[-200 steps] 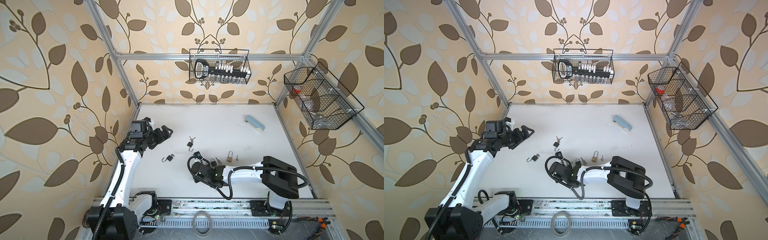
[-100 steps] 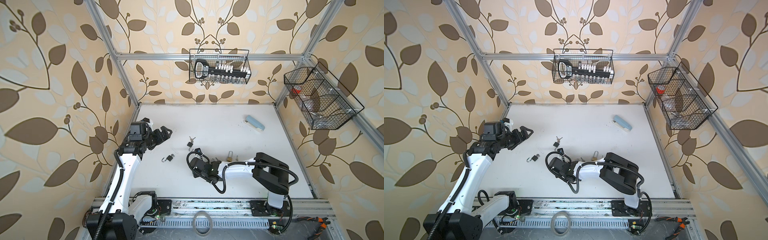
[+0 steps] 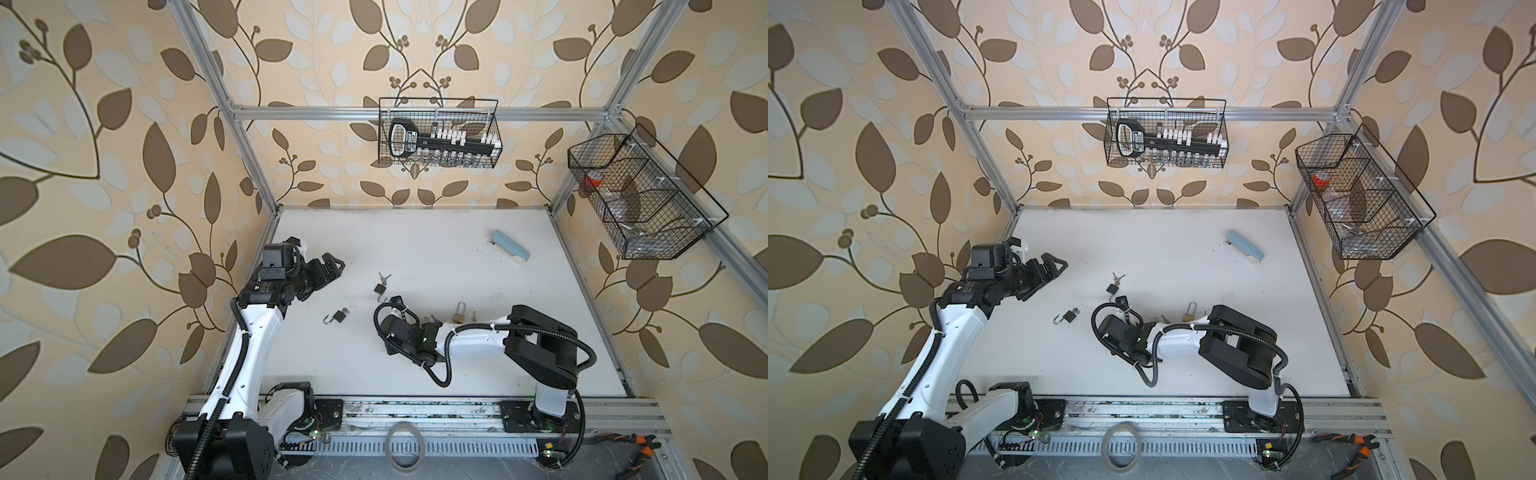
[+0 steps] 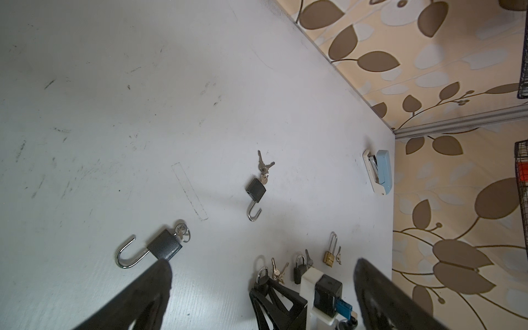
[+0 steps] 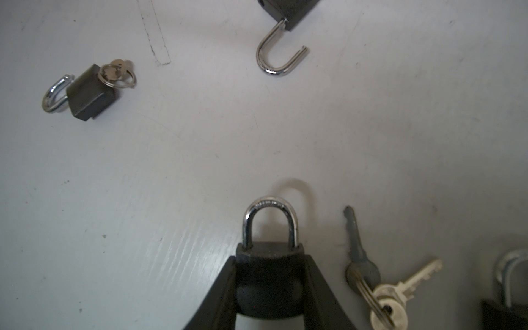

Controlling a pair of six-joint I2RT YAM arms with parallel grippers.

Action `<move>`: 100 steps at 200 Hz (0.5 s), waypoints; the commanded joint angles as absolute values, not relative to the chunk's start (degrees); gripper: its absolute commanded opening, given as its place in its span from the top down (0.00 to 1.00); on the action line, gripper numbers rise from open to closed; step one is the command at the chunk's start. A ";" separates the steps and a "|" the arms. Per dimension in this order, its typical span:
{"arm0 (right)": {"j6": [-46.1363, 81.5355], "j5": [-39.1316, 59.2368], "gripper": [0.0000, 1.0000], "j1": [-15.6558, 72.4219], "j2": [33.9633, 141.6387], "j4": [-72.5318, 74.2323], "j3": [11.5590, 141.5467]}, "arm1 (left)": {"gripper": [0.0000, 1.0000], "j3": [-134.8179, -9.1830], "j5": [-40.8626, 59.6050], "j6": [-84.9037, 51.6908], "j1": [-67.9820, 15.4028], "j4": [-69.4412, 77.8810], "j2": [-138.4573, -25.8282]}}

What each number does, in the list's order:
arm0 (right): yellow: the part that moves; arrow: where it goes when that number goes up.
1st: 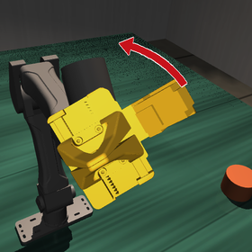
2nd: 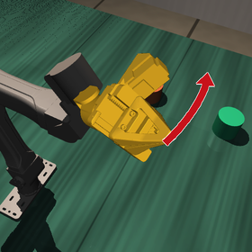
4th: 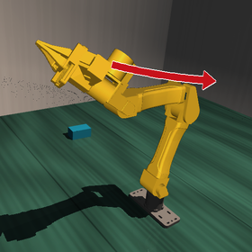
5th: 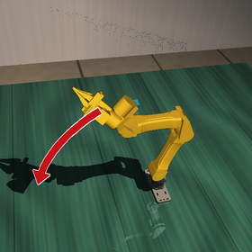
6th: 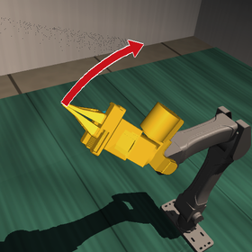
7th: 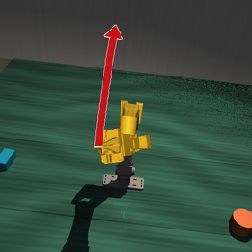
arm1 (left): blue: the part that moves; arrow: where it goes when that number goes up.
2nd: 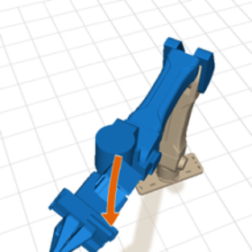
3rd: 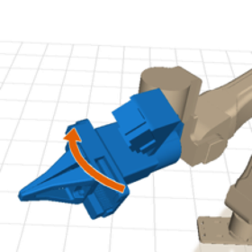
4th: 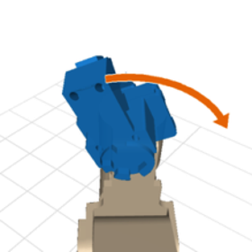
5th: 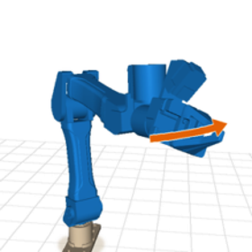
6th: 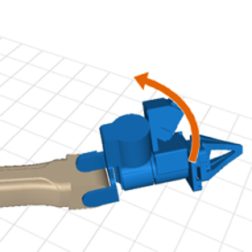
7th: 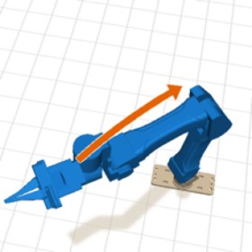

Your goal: Lock with the key

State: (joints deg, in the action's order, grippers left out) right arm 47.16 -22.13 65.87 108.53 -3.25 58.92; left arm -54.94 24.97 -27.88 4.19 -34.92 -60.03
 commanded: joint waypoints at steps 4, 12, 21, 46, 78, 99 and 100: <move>46.73 -22.98 0.58 65.82 109.56 -4.74 59.35 | 0.01 -53.94 23.83 -28.68 4.39 -33.84 -60.29; 46.43 -23.02 0.56 65.83 109.38 -4.75 59.50 | 0.01 -53.63 23.73 -28.78 4.39 -33.88 -60.39; 46.16 -22.94 0.55 65.83 108.97 -4.67 59.73 | 0.01 -53.33 23.89 -28.82 4.35 -33.93 -60.47; 44.67 -23.10 0.54 66.08 106.39 -3.72 60.07 | 0.01 -52.61 23.54 -27.40 4.39 -34.49 -60.64; 35.24 -25.00 0.54 66.67 97.06 6.84 54.75 | 0.01 -52.92 20.65 -24.72 3.73 -35.64 -61.48; 31.09 -24.73 0.54 64.81 92.38 11.77 50.49 | 0.01 -53.68 15.04 -23.81 -1.23 -36.04 -63.08; 31.06 -24.58 0.54 64.58 92.20 11.77 50.34 | 0.01 -53.78 14.81 -23.77 -1.49 -36.12 -63.23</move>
